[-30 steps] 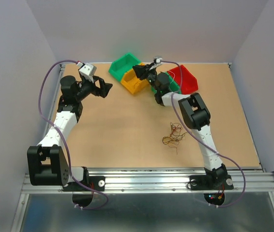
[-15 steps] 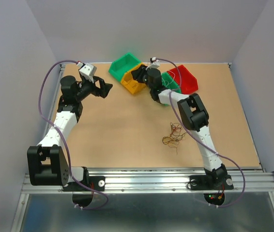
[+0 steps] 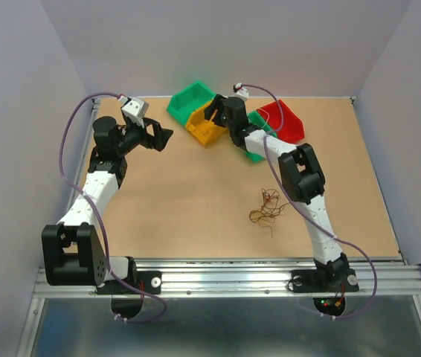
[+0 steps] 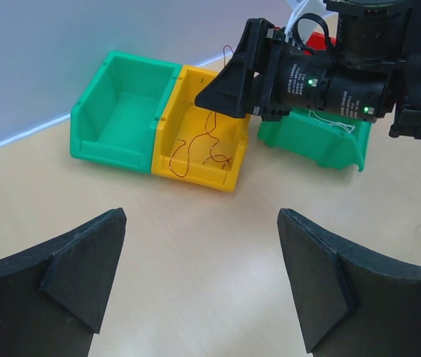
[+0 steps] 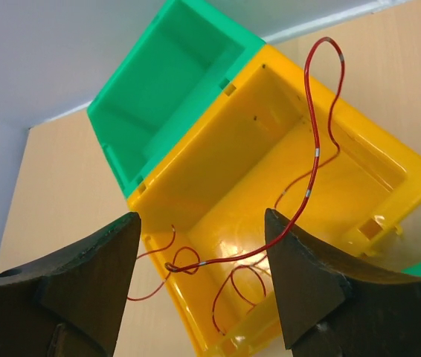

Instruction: Untangle the cables

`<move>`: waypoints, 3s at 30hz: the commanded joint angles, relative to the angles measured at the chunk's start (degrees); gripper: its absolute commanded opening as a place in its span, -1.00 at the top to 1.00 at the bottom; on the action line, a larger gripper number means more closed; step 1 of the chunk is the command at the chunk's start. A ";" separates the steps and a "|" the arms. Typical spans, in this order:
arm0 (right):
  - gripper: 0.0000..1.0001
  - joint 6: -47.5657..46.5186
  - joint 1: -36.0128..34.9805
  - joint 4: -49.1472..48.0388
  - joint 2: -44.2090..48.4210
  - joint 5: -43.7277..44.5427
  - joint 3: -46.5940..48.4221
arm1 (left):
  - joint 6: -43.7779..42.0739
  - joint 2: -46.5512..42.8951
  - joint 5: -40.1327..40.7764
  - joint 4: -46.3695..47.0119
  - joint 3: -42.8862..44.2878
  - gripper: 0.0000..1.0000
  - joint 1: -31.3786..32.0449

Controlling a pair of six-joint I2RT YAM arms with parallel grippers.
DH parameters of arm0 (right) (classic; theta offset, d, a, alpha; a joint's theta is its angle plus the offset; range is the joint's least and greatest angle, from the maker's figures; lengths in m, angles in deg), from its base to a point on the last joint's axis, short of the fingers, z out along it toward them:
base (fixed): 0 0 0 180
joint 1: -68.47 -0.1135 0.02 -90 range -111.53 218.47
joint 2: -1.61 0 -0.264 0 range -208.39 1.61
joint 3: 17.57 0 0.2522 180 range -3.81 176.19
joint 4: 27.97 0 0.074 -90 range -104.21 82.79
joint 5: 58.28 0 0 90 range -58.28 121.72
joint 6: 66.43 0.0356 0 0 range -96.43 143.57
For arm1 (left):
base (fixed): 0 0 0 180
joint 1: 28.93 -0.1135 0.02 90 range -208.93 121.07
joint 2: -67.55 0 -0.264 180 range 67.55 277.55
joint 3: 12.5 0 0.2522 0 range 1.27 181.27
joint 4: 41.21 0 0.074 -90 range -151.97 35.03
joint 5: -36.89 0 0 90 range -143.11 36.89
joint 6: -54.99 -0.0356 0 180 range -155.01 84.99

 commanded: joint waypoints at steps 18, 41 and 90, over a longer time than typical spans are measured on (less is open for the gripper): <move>0.99 -4.23 -0.54 3.72 6.88 5.12 -2.57 | -1.66 5.44 -2.37 -2.28 5.17 -0.89 -0.27; 0.99 -6.15 -0.54 -13.07 9.16 15.87 -13.73 | -1.75 5.09 -2.36 -2.19 4.90 -0.89 -0.27; -0.38 -11.88 -0.46 24.64 74.73 28.23 -57.67 | -14.40 27.30 7.12 -18.01 16.32 -0.91 45.25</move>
